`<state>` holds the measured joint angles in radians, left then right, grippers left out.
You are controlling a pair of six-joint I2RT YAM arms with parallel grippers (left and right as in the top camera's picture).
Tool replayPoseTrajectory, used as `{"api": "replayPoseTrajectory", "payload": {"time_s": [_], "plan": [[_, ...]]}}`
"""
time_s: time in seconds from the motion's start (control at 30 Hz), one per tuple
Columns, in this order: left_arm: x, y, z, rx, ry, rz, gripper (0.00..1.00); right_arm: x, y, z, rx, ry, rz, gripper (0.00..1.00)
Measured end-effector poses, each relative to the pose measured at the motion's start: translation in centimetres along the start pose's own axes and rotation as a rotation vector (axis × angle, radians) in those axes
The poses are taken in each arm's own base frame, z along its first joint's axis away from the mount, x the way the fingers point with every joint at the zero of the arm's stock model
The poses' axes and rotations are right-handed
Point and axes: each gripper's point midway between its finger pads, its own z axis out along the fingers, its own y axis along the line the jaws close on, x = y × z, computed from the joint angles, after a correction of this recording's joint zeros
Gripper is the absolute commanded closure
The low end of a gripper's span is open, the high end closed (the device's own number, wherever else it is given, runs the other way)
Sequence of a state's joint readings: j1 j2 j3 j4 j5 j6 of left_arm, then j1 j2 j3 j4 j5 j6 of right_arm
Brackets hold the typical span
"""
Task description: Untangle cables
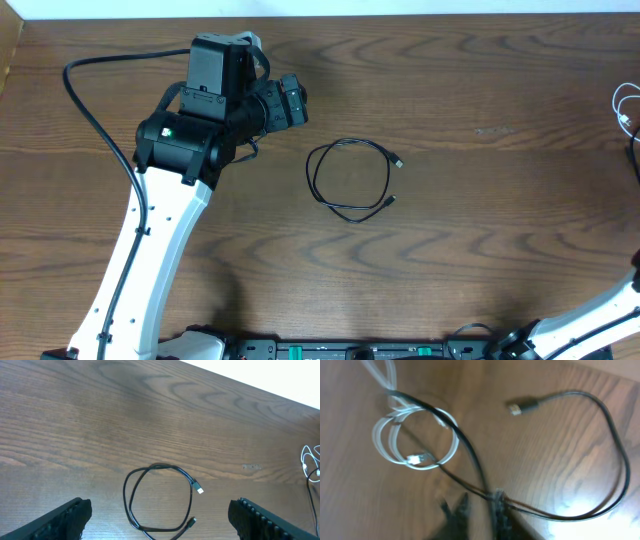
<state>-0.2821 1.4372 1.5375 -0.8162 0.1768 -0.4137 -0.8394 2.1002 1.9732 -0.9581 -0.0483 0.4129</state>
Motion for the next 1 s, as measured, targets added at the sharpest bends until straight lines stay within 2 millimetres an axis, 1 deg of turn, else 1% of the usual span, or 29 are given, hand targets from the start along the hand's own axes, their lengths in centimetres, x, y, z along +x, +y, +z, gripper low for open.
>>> {"api": "replayPoseTrajectory", "payload": {"time_s": [0.03,0.07,0.13,0.23,0.33,0.4,0.47,0.53,0.6,0.7,0.77,0.83,0.9,0.93,0.97,1.0], "plan": [[0.0,0.0,0.0,0.000,0.000,0.000,0.07,0.2,-0.7,0.8,0.003,0.023,0.016,0.44],[0.0,0.0,0.0,0.000,0.000,0.000,0.07,0.5,-1.3,1.4,0.004,0.045,0.033,0.27],[0.0,0.0,0.0,0.000,0.001,0.000,0.07,0.9,-2.3,2.0,-0.002,0.079,0.055,0.01],[0.0,0.0,0.0,0.000,0.000,0.000,0.07,0.8,-2.7,1.9,-0.034,0.097,0.080,0.01],[0.0,0.0,0.0,0.001,-0.001,0.000,0.07,1.2,-2.9,1.5,-0.073,0.135,0.105,0.01],[0.0,0.0,0.0,0.001,-0.001,0.000,0.07,1.4,-2.6,0.9,-0.104,0.161,0.111,0.01],[-0.1,0.0,0.0,0.001,-0.002,0.000,0.07,1.5,-1.7,0.0,-0.151,0.184,0.102,0.01],[-0.1,0.0,0.0,0.000,-0.003,0.001,0.07,1.7,-0.1,-1.0,-0.209,0.198,0.070,0.01],[-0.2,0.2,0.0,-0.014,-0.010,0.016,0.07,2.2,1.8,-1.6,-0.261,0.217,0.028,0.01],[-0.5,1.0,0.0,-0.060,-0.029,0.036,0.07,4.7,5.9,-2.1,-0.331,0.270,-0.079,0.01],[-0.6,1.4,0.0,-0.080,-0.035,0.048,0.07,7.2,9.4,-2.4,-0.371,0.304,-0.183,0.01],[-0.7,1.9,-0.1,-0.100,-0.039,0.051,0.07,10.5,12.9,-2.9,-0.399,0.346,-0.294,0.01],[-0.8,2.3,-0.1,-0.114,-0.039,0.047,0.07,14.7,16.5,-3.7,-0.416,0.395,-0.416,0.01],[-0.9,2.7,-0.2,-0.124,-0.040,0.044,0.07,16.3,17.7,-4.0,-0.419,0.410,-0.464,0.01],[-1.0,3.1,-0.3,-0.134,-0.039,0.039,0.07,18.6,19.4,-4.5,-0.422,0.424,-0.529,0.01],[-1.0,3.6,-0.3,-0.146,-0.036,0.032,0.07,20.2,20.6,-4.9,-0.428,0.433,-0.577,0.01]]}}
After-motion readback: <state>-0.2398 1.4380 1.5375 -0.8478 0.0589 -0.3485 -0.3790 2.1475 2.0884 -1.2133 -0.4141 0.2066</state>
